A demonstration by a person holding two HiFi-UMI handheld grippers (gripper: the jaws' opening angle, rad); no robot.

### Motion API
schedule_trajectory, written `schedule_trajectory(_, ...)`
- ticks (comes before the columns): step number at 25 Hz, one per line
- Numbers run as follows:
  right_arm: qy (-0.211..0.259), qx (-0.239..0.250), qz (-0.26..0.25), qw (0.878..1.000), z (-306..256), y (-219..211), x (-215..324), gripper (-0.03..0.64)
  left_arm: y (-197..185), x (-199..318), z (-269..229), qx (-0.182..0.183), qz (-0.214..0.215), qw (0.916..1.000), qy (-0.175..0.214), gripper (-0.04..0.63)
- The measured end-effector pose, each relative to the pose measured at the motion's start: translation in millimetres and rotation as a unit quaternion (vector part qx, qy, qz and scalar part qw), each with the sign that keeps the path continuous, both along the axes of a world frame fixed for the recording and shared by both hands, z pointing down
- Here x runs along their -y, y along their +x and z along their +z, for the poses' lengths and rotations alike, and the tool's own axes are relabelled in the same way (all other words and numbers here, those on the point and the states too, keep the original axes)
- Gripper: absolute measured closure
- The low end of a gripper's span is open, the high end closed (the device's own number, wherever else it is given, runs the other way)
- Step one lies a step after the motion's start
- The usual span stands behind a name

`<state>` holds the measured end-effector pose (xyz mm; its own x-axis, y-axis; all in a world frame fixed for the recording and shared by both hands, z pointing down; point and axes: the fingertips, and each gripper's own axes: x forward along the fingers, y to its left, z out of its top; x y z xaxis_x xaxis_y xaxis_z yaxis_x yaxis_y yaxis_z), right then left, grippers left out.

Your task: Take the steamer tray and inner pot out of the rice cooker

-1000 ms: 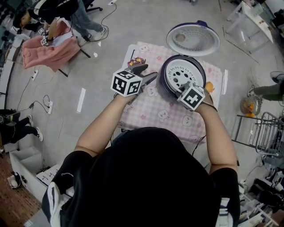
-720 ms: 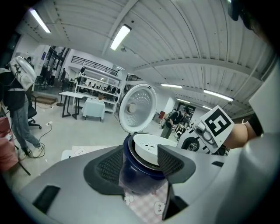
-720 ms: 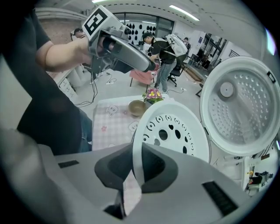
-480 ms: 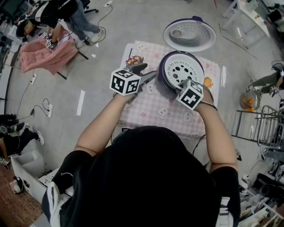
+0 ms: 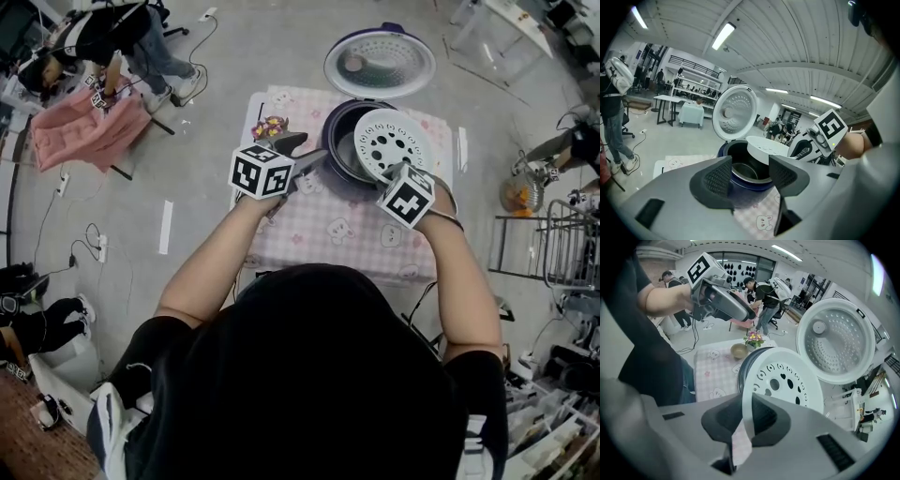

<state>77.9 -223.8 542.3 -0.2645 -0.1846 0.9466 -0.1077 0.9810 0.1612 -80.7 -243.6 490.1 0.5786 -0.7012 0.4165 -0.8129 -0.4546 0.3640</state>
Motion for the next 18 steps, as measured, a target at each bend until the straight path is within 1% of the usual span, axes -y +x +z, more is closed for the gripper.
schedule_trajectory(13, 0.016, -0.015, 0.081, 0.996, -2, 77, 3, 0.577, 48, 4, 1, 0.008, 0.054, 0.9985, 0.005, 0.337)
schedule_trajectory(16, 0.028, -0.019, 0.096, 0.995, -6, 93, 8, 0.577, 59, 7, -1, 0.010, 0.067, 0.9977, 0.008, 0.337)
schedule_trajectory(18, 0.022, -0.021, 0.109, 0.994, -3, 105, 5, 0.577, 68, 8, 0, 0.011, 0.074, 0.9972, 0.008, 0.337)
